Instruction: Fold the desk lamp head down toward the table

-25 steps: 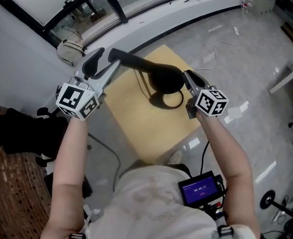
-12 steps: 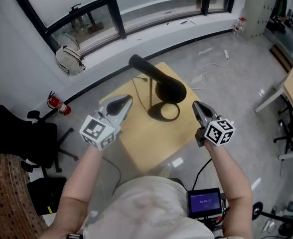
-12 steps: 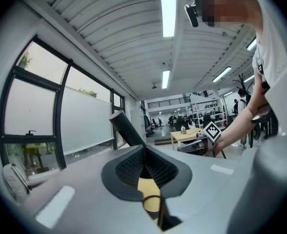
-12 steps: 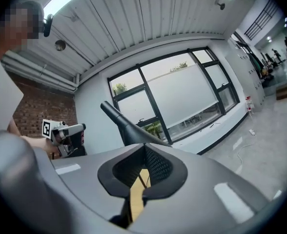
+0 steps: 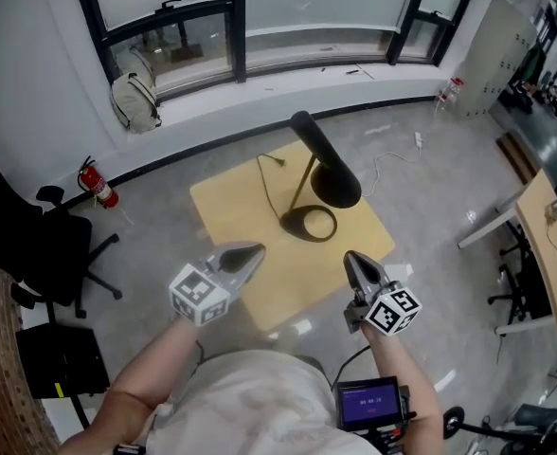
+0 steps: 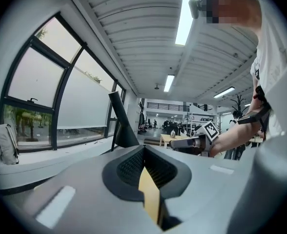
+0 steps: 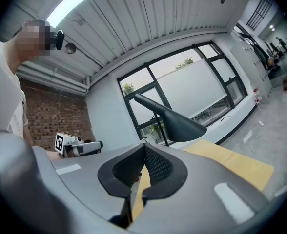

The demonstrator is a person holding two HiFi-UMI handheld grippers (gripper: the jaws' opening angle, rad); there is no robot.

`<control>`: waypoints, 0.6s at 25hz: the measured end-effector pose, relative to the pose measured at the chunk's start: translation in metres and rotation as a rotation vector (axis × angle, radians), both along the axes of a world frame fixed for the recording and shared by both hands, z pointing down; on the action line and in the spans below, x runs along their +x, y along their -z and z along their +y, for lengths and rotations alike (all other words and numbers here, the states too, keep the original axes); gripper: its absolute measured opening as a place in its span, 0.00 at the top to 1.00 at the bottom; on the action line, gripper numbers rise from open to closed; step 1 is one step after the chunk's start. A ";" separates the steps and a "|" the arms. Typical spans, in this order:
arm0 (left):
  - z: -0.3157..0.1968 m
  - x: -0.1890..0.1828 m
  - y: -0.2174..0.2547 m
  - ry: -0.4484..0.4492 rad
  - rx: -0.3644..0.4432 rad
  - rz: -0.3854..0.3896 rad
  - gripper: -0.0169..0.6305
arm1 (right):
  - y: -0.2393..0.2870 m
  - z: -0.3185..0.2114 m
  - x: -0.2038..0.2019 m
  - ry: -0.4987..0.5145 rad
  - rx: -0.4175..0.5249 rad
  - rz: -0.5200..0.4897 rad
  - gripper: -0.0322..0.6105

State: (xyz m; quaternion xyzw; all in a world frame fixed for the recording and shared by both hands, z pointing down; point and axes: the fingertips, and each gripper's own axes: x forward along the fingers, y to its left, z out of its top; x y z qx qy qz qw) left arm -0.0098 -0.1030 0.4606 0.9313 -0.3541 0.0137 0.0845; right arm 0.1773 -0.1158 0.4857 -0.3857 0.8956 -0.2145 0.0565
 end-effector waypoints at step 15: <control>0.056 -0.022 -0.034 -0.007 -0.062 0.043 0.97 | -0.001 0.073 -0.073 0.082 0.038 0.065 0.93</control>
